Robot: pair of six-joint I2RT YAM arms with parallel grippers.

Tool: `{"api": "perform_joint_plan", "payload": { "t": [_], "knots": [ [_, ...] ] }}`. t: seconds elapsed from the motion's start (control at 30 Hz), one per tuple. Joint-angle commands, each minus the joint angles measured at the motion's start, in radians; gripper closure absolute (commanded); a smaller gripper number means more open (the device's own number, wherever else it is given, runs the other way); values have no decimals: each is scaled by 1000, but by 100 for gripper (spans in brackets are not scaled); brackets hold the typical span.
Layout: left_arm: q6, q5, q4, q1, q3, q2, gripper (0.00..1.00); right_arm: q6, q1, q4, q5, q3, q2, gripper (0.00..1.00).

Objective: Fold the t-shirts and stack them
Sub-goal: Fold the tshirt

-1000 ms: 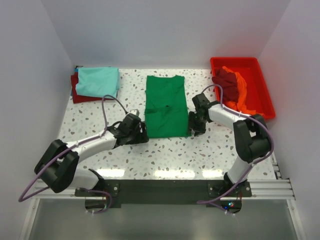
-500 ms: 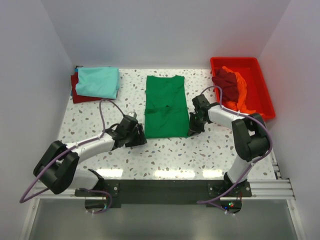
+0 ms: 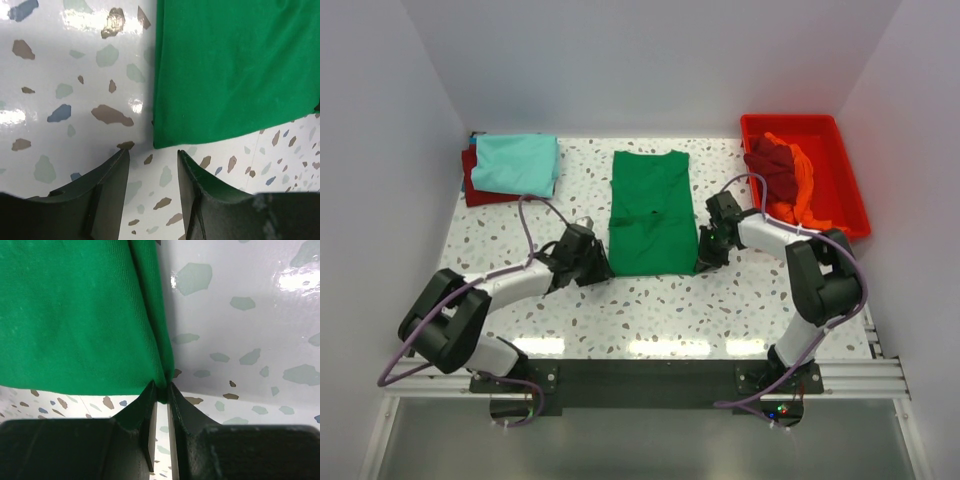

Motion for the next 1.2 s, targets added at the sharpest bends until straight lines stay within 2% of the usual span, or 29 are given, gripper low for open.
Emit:
{"api": "perform_joint_plan", "payload": {
  "t": [0.0, 0.37, 0.47, 0.5, 0.6, 0.87, 1.17],
  "knots": [
    [0, -7, 35, 17, 18, 33, 52, 1, 8, -10, 29, -57, 22, 85],
    [-9, 52, 135, 17, -11, 92, 64, 2, 8, -15, 29, -64, 10, 85],
    [-11, 56, 146, 17, -25, 102, 76, 2, 8, -16, 29, -65, 7, 86],
    [-8, 53, 145, 17, -25, 104, 85, 1, 8, -16, 31, -67, 6, 88],
    [0, 40, 125, 17, -25, 98, 100, 1, 7, -25, 34, -65, -2, 99],
    [23, -85, -38, 17, -33, -48, 100, 1, 7, -93, 72, -62, -89, 100],
    [-3, -56, -147, 2, -48, -230, 100, -2, 16, -235, 94, -73, -240, 100]
  ]
}}
